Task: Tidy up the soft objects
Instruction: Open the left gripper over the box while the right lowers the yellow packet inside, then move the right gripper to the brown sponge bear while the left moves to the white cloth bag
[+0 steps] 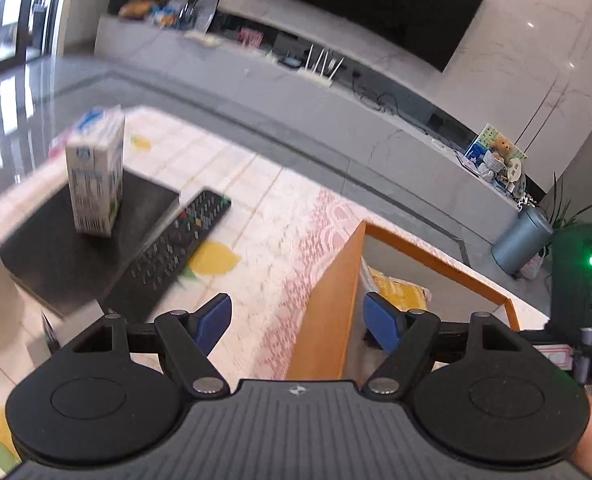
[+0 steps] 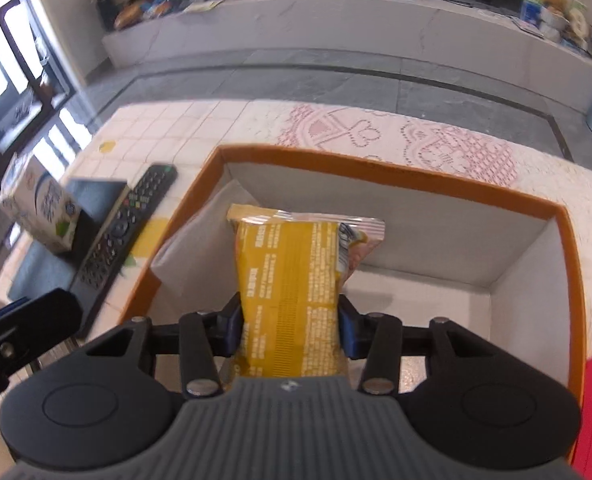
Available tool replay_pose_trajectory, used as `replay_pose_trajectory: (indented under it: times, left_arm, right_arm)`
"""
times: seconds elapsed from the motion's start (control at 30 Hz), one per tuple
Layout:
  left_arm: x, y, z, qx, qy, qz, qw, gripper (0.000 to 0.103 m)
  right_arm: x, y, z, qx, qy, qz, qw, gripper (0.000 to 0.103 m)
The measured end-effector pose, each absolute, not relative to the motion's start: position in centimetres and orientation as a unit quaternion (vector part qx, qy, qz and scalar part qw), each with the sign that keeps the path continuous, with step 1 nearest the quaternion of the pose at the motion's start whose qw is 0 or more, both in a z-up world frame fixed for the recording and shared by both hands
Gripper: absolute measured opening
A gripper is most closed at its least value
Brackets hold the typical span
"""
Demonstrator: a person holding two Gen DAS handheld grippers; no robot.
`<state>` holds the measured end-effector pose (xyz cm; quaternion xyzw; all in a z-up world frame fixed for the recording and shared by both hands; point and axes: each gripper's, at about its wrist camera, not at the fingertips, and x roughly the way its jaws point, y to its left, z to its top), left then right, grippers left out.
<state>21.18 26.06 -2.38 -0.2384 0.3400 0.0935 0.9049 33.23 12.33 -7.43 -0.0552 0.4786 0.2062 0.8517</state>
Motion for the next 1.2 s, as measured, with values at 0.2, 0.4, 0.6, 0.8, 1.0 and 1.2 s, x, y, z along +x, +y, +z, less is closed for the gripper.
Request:
replay_pose_trajectory:
  times: [0.2,0.4,0.6,0.8,1.0,1.2]
  left_arm:
    - [20.4,25.8,-1.6,-0.229,0.307,0.102,0.918,0.088]
    - [20.1,25.7,-1.4,-0.239,0.308,0.087,0.917,0.088]
    - [19.6,25.2,-0.7,-0.246,0.289,0.083,0.922,0.088]
    - [18.8,23.5,0.3,-0.215,0.280,0.085,0.932,0.088]
    - [18.3,21.7,2.1,-0.221,0.261,0.058,0.938,0.087]
    - [16.1,17.2,5.5,-0.203,0.215,0.003,0.955,0.085]
  right_arm:
    - [32.2,11.7,-5.9,-0.089,0.442,0.220,0.865,0.088]
    - [31.5,11.1,-4.7,-0.120,0.431,0.216,0.868,0.096]
    - [30.3,9.9,-2.6,-0.129,0.409,0.216,0.877,0.098]
    - [29.2,7.1,0.2,-0.097,0.391,0.201,0.893,0.098]
    - [27.8,2.9,2.6,-0.042,0.383,0.196,0.902,0.098]
    - [24.6,-1.7,6.3,0.010,0.376,0.211,0.902,0.098]
